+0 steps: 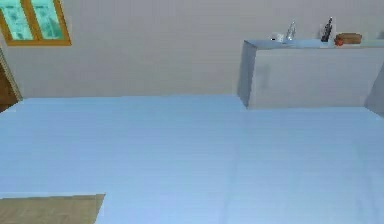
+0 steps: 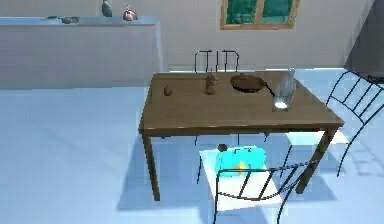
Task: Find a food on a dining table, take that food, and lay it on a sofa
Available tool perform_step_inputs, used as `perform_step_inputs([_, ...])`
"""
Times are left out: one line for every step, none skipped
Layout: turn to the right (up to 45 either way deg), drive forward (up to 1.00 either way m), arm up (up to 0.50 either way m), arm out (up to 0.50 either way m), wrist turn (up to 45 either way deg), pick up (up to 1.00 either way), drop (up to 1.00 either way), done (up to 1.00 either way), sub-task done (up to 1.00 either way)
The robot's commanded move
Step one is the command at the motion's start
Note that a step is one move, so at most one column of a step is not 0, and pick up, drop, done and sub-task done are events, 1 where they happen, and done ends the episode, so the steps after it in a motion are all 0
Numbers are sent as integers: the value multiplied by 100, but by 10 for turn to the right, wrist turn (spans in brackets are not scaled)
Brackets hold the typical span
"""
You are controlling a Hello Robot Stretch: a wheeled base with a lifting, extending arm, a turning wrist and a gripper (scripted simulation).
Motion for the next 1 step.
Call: perform_step_inputs([300, 0, 0, 0, 0, 0, 0, 0, 0])
